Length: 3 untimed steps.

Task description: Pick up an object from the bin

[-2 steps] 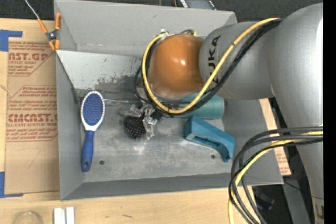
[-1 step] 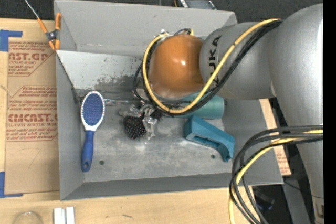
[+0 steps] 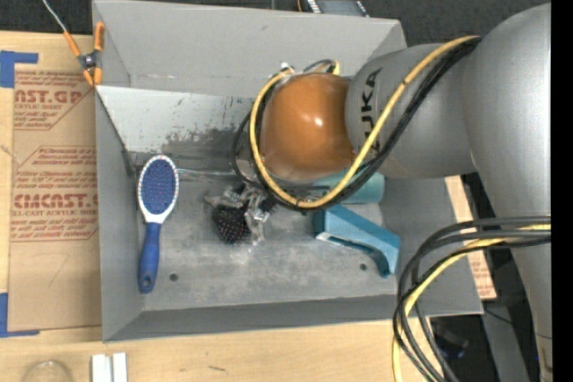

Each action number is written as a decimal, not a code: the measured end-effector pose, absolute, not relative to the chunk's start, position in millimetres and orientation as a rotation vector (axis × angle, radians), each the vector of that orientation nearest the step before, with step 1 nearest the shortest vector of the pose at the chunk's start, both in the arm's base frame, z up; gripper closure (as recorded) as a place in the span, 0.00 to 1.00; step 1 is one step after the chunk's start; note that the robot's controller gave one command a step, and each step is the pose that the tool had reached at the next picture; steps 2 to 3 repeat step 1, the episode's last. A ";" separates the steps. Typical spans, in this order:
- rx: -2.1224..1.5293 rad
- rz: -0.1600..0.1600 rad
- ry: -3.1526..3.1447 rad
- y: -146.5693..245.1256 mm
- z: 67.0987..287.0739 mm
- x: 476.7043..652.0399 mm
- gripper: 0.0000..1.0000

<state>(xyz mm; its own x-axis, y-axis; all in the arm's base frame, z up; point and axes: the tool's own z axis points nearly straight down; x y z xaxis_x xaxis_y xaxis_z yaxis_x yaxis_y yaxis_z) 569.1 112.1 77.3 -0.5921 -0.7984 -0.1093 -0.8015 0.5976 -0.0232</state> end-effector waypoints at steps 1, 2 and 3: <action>-1.833 0.014 2.407 143.5 162.1 572.2 1.00; -1.833 0.014 2.407 143.5 162.1 572.2 1.00; -1.833 0.014 2.407 143.5 162.1 572.2 1.00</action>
Offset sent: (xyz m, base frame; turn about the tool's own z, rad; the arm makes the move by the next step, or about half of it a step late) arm 0.0028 0.0291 0.0841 -0.3710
